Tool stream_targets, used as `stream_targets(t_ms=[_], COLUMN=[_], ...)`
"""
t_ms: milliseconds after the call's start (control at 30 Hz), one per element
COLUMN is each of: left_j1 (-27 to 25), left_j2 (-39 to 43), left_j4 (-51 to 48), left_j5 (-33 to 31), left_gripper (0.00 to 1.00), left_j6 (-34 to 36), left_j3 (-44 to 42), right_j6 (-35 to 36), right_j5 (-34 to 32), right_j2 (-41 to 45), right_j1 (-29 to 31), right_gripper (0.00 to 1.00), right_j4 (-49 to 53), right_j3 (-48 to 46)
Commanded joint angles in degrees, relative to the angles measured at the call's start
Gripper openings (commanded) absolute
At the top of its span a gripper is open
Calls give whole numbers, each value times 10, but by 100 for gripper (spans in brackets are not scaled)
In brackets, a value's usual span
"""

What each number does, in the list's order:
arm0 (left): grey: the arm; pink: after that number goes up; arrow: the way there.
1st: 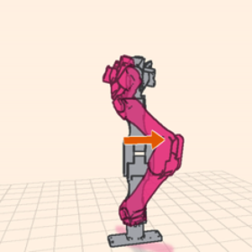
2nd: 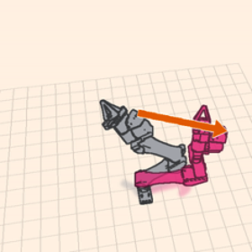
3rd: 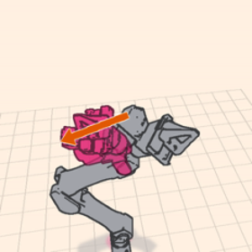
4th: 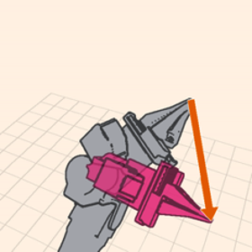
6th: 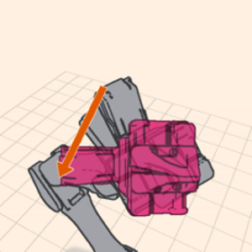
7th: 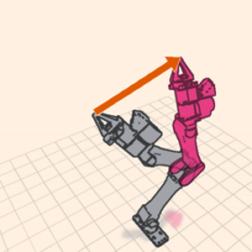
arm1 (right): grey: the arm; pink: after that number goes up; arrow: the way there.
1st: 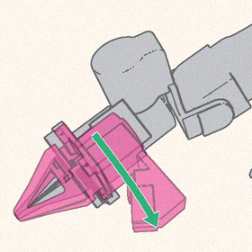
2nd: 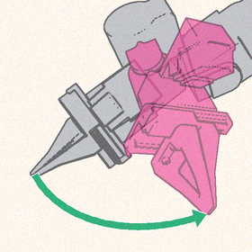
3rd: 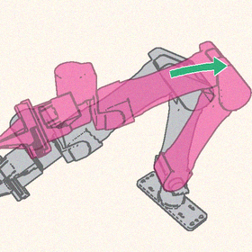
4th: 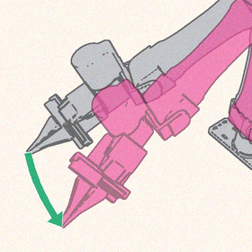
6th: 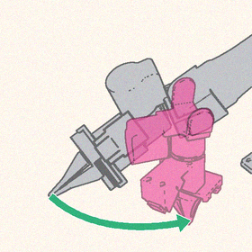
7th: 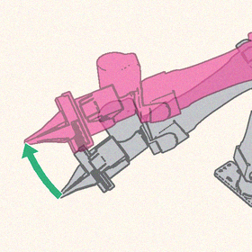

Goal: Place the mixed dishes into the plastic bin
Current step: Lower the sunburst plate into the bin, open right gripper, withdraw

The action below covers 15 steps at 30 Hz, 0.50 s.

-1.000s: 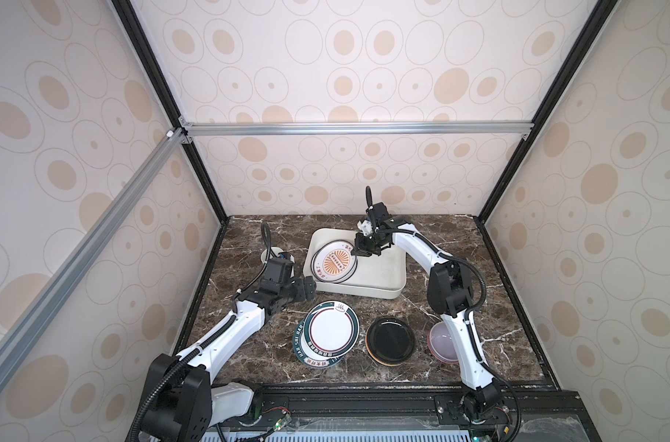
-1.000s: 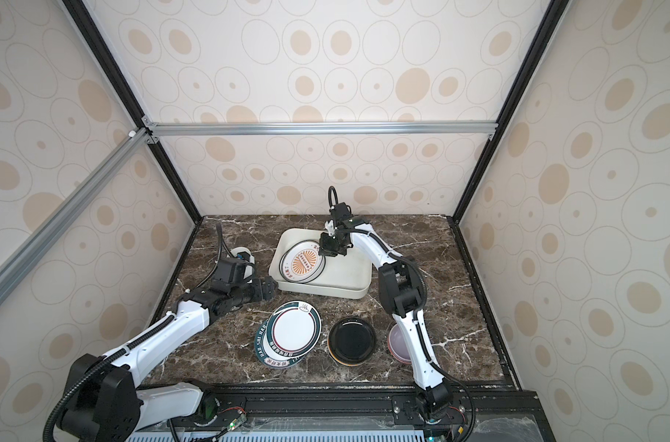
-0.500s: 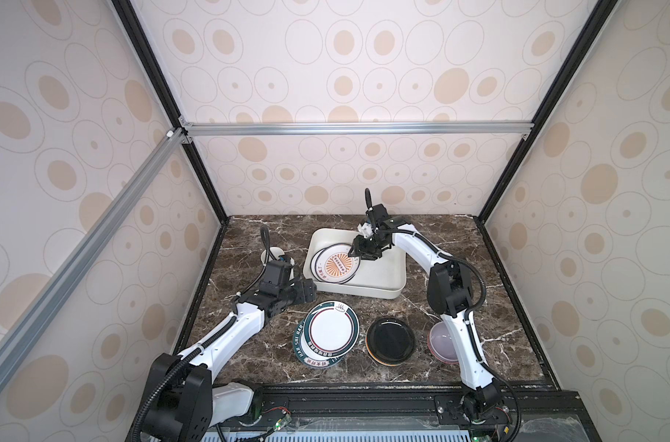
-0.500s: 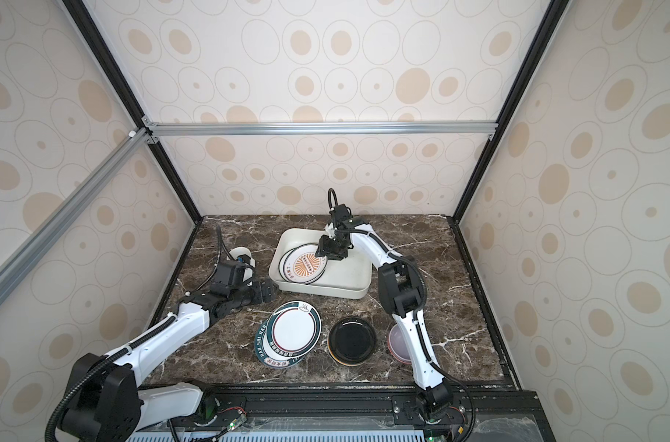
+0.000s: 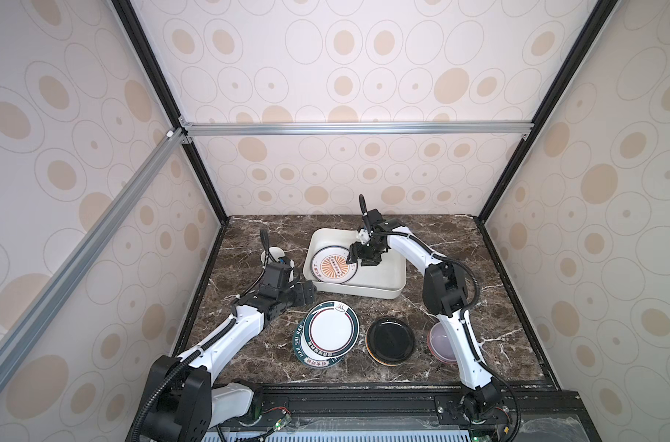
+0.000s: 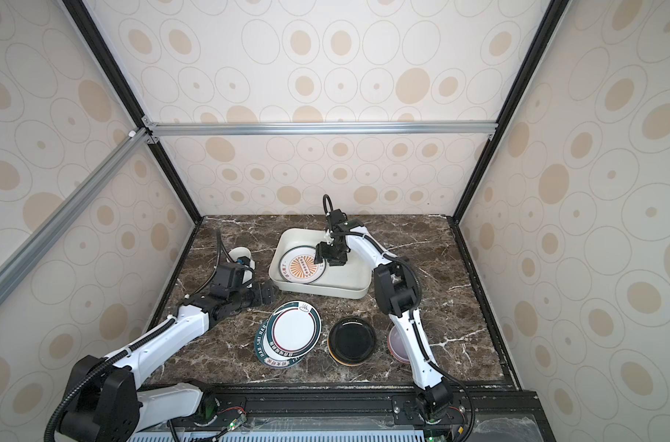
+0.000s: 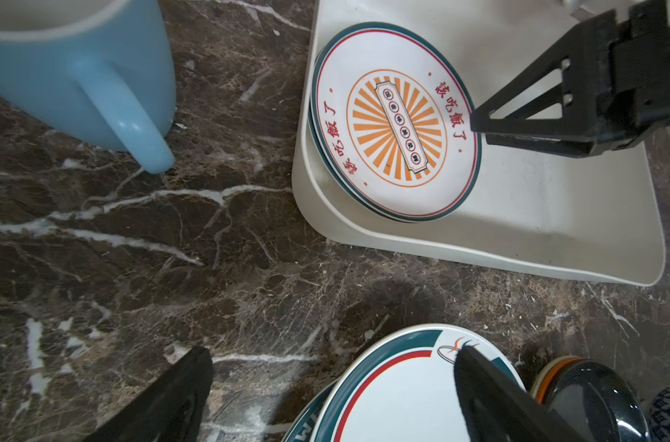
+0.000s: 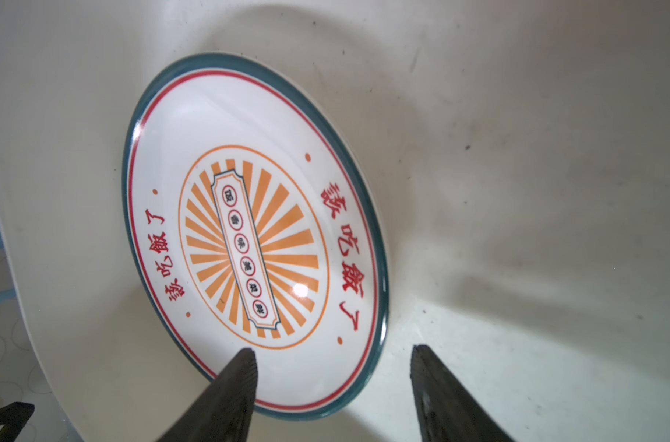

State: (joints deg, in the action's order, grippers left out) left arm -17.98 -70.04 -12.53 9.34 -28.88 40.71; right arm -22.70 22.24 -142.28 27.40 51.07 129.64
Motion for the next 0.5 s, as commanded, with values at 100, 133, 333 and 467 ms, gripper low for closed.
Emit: stream_targets(t_ms=[100,133,333,467], left_j1=[5,5,0,-44], left_j2=[24,28,76,114], left_j4=[-1,-2,16,18], left_j5=[2,4,44,32], left_gripper=[99,99,95,94], left_j6=[0,-2,-37,-67], left_j3=[-18,-26,-82,-112], right_j6=[14,16,14,3], right_j5=[-28,-35,-54,-67], right_j2=[38,64,212,300], right_j1=[13,14,37,64], right_gripper=[64,64,62,61], right_j4=[36,28,-6,-34], right_j3=[4,-21,-173,-288])
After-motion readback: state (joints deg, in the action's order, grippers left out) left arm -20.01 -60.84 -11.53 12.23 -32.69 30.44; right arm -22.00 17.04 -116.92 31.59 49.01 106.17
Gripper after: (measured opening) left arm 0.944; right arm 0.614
